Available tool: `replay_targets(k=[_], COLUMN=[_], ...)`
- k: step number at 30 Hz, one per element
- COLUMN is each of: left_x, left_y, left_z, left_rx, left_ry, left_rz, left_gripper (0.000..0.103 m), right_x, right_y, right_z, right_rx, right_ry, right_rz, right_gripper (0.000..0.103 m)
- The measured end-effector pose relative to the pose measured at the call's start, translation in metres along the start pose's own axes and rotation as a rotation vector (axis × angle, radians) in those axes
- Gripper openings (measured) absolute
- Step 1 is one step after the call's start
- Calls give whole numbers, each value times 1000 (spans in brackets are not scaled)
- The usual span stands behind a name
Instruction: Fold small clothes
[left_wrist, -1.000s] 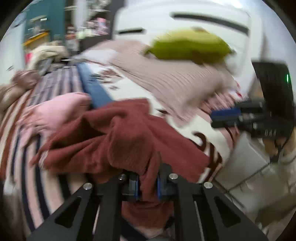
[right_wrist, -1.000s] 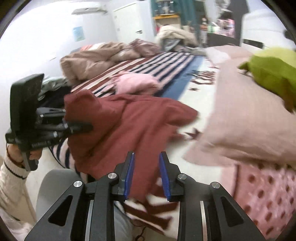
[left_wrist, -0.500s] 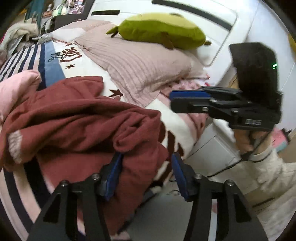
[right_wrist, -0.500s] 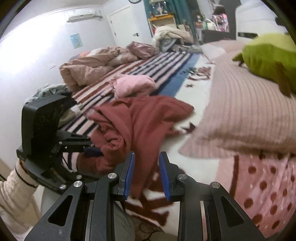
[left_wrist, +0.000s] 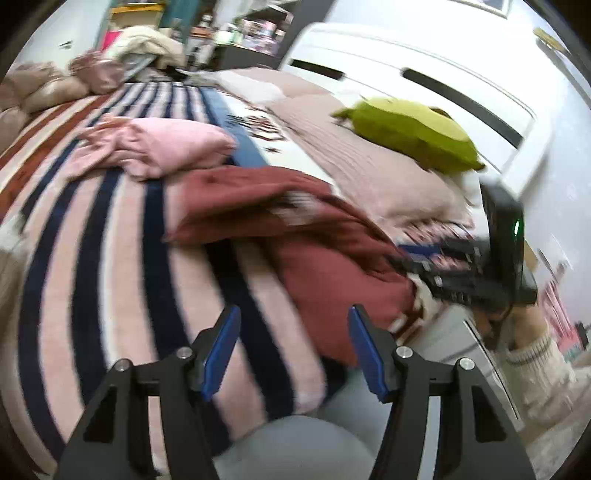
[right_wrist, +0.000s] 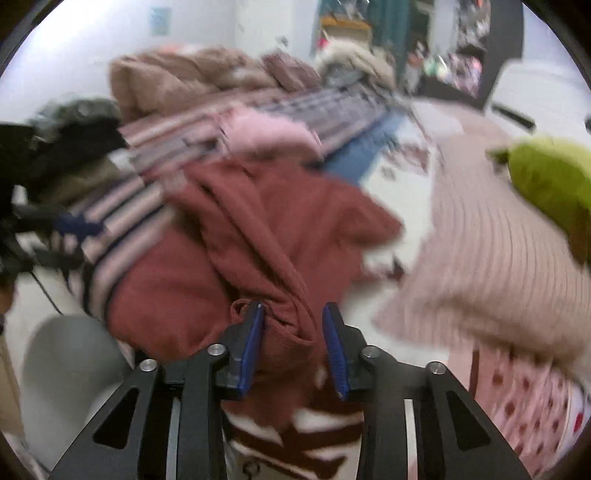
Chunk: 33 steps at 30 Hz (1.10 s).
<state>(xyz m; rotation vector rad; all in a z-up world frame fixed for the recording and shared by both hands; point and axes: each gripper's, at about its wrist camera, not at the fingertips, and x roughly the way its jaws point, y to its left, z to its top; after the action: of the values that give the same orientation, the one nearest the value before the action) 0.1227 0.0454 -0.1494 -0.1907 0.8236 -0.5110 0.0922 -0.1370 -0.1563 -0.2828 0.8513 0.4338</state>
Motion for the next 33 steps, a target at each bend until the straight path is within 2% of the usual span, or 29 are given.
replay_targets(k=[2, 6, 10, 11, 12, 14, 18, 19, 23, 25, 27, 28, 30, 33], left_x=[0, -5, -15, -16, -16, -18, -19, -19, -18, -17, -15, -15, -12, -8], left_y=[11, 31, 46, 50, 55, 62, 74, 76, 82, 83, 84, 85, 85, 82], left_z=[1, 4, 2, 1, 0, -2, -4, -5, -7, -9, -9, -9, -8, -3], left_rx=[-31, -80, -93, -99, -107, -123, -142, -145, -158, -161, -162, -162, -161, -154], left_ry=[-24, -65, -90, -94, -98, -106, -111, -112, -115, -113, -107, -105, -102, -97], left_rz=[25, 25, 48, 55, 59, 60, 53, 50, 38, 38, 36, 34, 31, 21], left_gripper=[56, 56, 57, 57, 57, 57, 57, 57, 58, 58, 58, 58, 58, 58], right_x=[11, 7, -17, -23, -25, -23, 5, 20, 67, 82, 84, 80, 72, 61], right_y=[-7, -9, 0, 7, 12, 32, 85, 99, 117, 120, 111, 100, 78, 35], right_z=[-11, -9, 23, 34, 41, 60, 86, 92, 99, 101, 108, 112, 118, 121], right_rx=[27, 39, 3, -9, -16, -59, -259, -314, -381, -422, -395, -339, -241, -111], right_ry=[54, 74, 13, -12, -28, -51, -25, 4, 90, 88, 65, 56, 35, -7], right_rz=[-21, -13, 1, 15, 25, 54, 56, 23, -83, -149, -167, -143, -109, -146], right_gripper=[26, 26, 28, 38, 52, 58, 61, 63, 66, 61, 29, 27, 15, 13])
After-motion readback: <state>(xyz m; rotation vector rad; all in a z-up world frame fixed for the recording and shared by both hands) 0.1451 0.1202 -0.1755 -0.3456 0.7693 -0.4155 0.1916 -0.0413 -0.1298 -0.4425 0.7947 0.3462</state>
